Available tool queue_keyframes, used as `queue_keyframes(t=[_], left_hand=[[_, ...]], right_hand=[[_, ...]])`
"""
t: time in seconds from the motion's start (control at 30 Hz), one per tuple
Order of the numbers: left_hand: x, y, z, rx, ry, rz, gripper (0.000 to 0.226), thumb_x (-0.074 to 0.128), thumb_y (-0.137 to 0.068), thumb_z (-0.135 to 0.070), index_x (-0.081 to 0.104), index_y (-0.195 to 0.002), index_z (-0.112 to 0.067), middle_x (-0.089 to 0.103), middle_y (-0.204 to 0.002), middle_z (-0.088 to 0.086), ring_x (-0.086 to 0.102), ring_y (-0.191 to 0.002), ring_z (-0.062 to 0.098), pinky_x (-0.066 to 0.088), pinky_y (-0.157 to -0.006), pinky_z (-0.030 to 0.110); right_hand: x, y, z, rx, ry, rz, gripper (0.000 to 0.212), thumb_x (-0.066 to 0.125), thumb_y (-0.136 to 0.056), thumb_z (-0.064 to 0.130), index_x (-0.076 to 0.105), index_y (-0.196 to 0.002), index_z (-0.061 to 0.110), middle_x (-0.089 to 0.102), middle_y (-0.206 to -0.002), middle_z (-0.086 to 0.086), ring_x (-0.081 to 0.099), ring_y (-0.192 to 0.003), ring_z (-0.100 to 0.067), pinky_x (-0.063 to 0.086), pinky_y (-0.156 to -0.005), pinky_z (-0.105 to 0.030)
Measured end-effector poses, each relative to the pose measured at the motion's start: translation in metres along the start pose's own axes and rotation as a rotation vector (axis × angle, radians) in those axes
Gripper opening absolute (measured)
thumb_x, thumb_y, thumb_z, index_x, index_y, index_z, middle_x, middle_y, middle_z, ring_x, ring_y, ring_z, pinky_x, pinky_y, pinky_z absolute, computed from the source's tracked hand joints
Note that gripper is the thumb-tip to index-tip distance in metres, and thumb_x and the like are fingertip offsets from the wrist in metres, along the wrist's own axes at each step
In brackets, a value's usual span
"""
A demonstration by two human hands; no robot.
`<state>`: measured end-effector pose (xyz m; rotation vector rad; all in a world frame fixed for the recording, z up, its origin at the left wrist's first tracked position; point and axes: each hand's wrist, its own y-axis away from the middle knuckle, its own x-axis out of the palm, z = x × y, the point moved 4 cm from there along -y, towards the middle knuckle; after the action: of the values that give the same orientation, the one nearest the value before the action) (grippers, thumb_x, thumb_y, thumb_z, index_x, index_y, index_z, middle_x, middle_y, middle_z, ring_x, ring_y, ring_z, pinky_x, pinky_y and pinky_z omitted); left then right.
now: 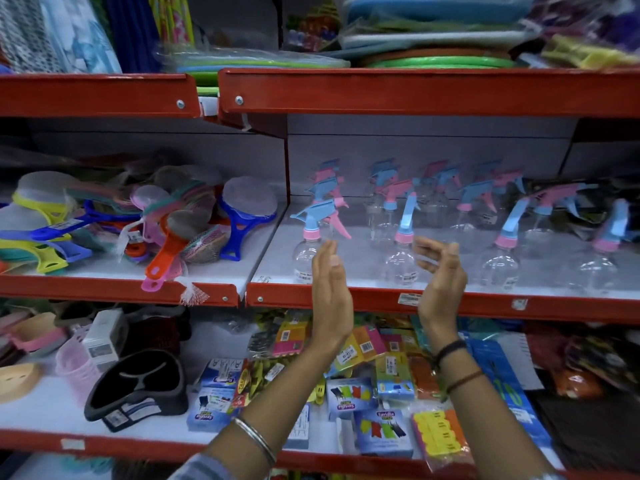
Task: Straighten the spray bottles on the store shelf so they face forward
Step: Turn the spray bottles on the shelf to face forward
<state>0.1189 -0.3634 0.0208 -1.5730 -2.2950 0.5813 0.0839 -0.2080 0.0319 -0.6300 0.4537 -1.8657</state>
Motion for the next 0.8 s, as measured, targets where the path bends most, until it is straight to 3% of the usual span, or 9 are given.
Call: queue_keyframes(t=[0.1, 0.23, 0.37, 0.5, 0.63, 0.7, 0.8], left_hand=[[0.035, 0.003, 0.003, -0.083, -0.022, 0.109, 0.053, 0.016, -0.094, -0.051, 0.028, -0.141, -0.030, 0.028, -0.153, -0.003, 0.025, -0.139, 0.008, 0.020, -0.117, 0.035], [0.071, 0.009, 0.008, -0.218, -0.056, 0.220, 0.063, 0.010, -0.094, -0.052, 0.019, -0.147, -0.020, 0.019, -0.157, -0.002, 0.018, -0.142, 0.010, 0.013, -0.117, 0.030], [0.089, 0.014, 0.007, -0.296, -0.055, 0.252, 0.072, 0.007, -0.088, -0.060, 0.014, -0.148, -0.021, 0.015, -0.159, -0.003, 0.019, -0.143, 0.012, 0.014, -0.109, 0.024], [0.091, 0.006, 0.004, -0.317, -0.040, 0.227, 0.096, 0.004, -0.071, -0.080, 0.016, -0.148, -0.025, 0.015, -0.159, -0.002, 0.019, -0.143, 0.016, 0.014, -0.116, 0.034], [0.092, -0.007, 0.017, -0.338, -0.031, 0.236, 0.100, 0.004, -0.062, -0.092, 0.025, -0.144, -0.037, 0.031, -0.154, -0.003, 0.029, -0.141, 0.016, 0.022, -0.116, 0.046], [0.091, -0.010, 0.015, -0.368, -0.039, 0.221, 0.104, 0.003, -0.060, -0.092, 0.024, -0.145, -0.036, 0.029, -0.155, -0.002, 0.028, -0.141, 0.018, 0.020, -0.116, 0.047], [0.088, -0.012, 0.004, -0.396, -0.071, 0.214, 0.101, -0.002, -0.064, -0.082, 0.021, -0.147, -0.029, 0.023, -0.157, 0.001, 0.024, -0.143, 0.022, 0.016, -0.116, 0.044]], right_hand=[[-0.014, -0.030, -0.017, 0.095, 0.059, -0.018, 0.062, 0.023, -0.089, 0.057, 0.058, -0.114, 0.012, 0.061, -0.118, -0.008, 0.056, -0.109, -0.017, 0.045, -0.097, -0.039], [-0.007, -0.051, -0.036, 0.362, 0.173, 0.291, 0.096, 0.015, -0.075, 0.081, 0.043, -0.137, 0.013, 0.042, -0.147, -0.009, 0.039, -0.134, -0.021, 0.026, -0.114, -0.046], [-0.003, -0.052, -0.039, 0.459, 0.229, 0.503, 0.115, 0.011, -0.056, 0.095, 0.050, -0.133, 0.018, 0.047, -0.143, -0.004, 0.041, -0.131, -0.018, 0.025, -0.112, -0.040], [-0.011, -0.048, -0.038, 0.454, 0.161, 0.501, 0.088, 0.008, -0.083, 0.072, 0.050, -0.132, 0.011, 0.048, -0.141, -0.010, 0.044, -0.127, -0.018, 0.028, -0.107, -0.034], [-0.018, -0.043, -0.041, 0.454, 0.129, 0.442, 0.071, 0.013, -0.093, 0.057, 0.047, -0.133, 0.009, 0.047, -0.143, -0.012, 0.045, -0.128, -0.023, 0.031, -0.111, -0.041], [-0.020, -0.039, -0.040, 0.459, 0.127, 0.424, 0.068, 0.016, -0.094, 0.055, 0.047, -0.133, 0.010, 0.047, -0.143, -0.012, 0.047, -0.124, -0.022, 0.031, -0.111, -0.045], [-0.023, -0.034, -0.040, 0.441, 0.105, 0.390, 0.063, 0.017, -0.096, 0.050, 0.047, -0.133, 0.009, 0.047, -0.142, -0.012, 0.048, -0.114, -0.017, 0.034, -0.107, -0.039]])
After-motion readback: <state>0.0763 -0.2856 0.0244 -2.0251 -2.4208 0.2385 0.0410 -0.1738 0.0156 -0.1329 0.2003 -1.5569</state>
